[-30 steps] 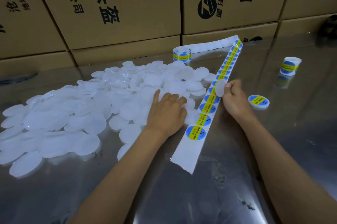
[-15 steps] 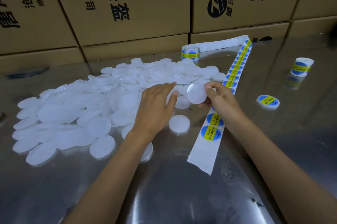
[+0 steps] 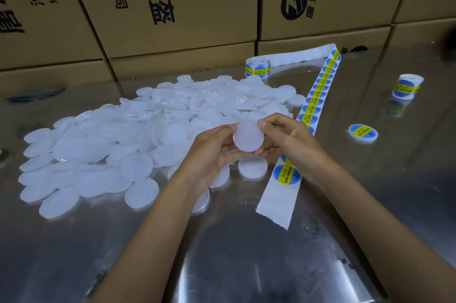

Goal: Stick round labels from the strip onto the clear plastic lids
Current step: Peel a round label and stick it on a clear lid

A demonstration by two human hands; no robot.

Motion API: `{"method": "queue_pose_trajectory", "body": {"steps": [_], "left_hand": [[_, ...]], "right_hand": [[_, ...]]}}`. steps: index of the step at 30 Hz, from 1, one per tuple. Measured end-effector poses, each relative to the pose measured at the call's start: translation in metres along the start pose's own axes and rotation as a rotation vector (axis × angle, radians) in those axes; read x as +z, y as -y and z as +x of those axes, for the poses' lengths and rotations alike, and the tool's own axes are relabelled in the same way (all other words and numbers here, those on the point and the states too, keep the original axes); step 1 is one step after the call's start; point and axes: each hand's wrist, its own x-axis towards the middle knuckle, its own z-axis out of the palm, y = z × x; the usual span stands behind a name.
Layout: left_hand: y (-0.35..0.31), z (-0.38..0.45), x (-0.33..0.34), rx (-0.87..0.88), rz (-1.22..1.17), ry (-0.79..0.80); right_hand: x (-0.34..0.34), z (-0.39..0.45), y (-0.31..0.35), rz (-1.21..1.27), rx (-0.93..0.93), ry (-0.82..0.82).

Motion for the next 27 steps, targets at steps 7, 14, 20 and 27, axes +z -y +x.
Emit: {"method": "queue_pose_trajectory", "body": {"steps": [7,14,20,27], "left_hand": [[-0.001,0.000,-0.001,-0.050,-0.145,-0.032],[0.006,-0.002,0.013,-0.107,-0.248,-0.017],[0.006,-0.008,0.022,-0.083,-0.220,0.025],[0.006,-0.026,0.008,-0.094,0.023,0.139]], "right_hand": [[-0.046,-0.024,-0.003,-0.654,-0.097,-0.100],[-0.052,-0.038,-0.015,-1.009,-0.067,0.116],[-0.033,-0.055,-0.021,-0.940,-0.204,0.151],[-0.021,-0.076,-0.027,-0.930,-0.320,0.094]]}}
